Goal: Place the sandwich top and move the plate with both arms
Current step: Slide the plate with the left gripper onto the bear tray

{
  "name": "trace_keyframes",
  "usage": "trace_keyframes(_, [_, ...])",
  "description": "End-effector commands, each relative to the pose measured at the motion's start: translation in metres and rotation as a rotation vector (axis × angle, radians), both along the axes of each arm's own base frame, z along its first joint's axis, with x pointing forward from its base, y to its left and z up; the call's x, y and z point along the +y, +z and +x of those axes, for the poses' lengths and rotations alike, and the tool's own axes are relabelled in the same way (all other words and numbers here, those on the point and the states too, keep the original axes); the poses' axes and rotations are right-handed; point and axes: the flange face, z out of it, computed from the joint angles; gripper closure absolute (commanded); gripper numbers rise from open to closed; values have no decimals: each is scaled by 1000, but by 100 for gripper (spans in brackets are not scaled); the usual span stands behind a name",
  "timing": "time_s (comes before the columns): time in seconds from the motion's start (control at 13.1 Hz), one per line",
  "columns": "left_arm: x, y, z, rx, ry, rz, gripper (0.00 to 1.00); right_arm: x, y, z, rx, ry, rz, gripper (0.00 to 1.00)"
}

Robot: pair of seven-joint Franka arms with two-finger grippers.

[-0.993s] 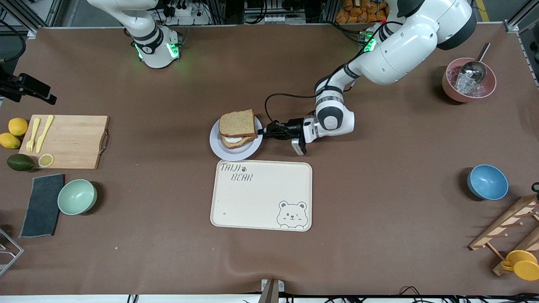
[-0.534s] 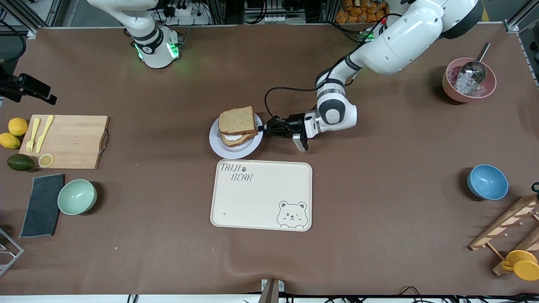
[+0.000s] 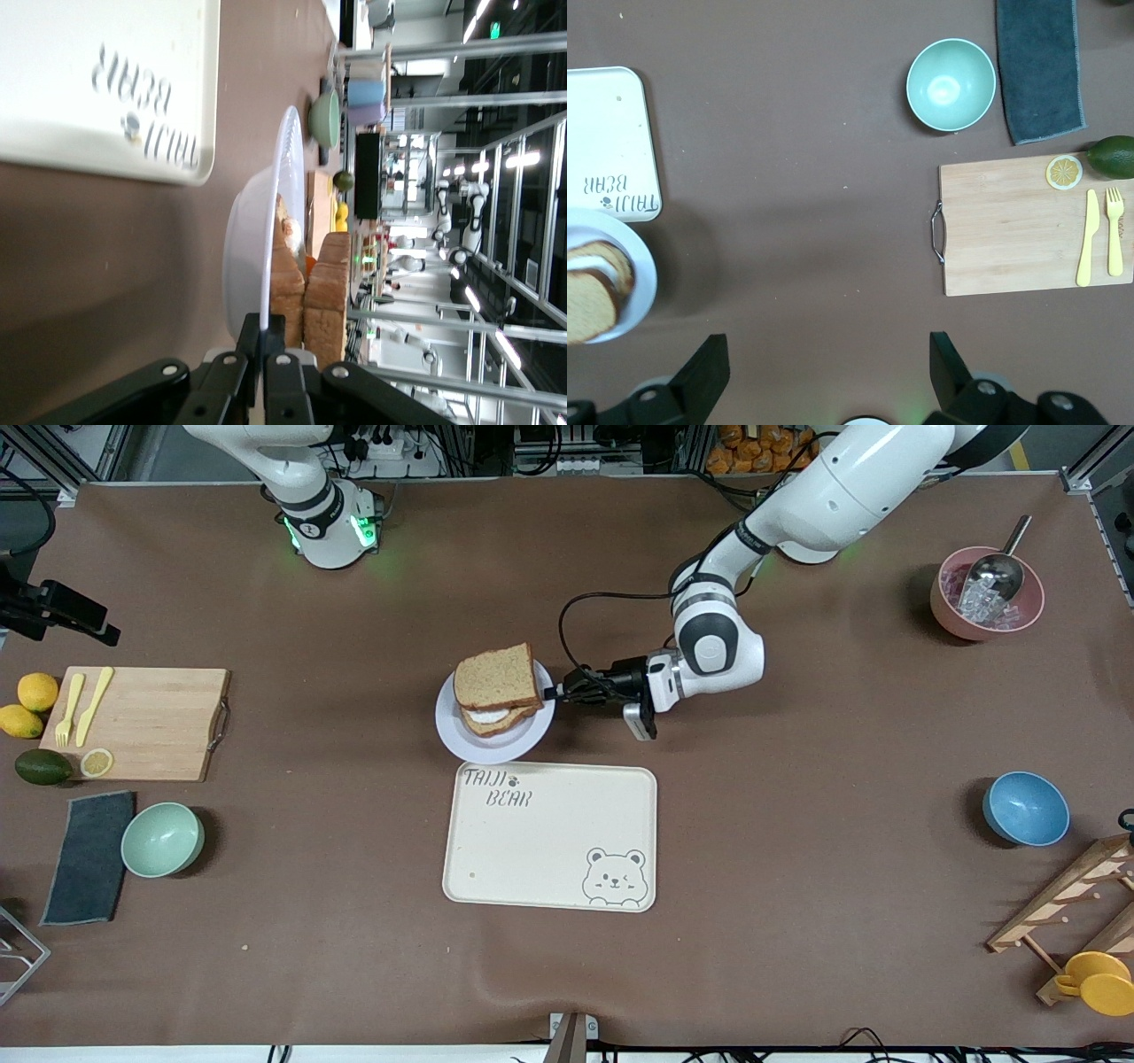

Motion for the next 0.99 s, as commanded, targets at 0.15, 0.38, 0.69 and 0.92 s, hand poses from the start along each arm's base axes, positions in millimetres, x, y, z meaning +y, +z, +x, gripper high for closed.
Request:
trace_keyframes(0.15, [39,10,57,-29,102,-41,100,-1,3,1,3,5,-6,0])
trace_keyframes(0.38, [65,-2,99,-37,163,-67,100,-1,3,1,3,5,-6,0])
trace_keyframes(0.69, [90,-41,124,0,234,-67,100,-1,2,1,6,5,-6,0])
trace_keyframes(0.92, [108,-46,139,-8,265,-66,100,3,2,1,6,9,-5,0])
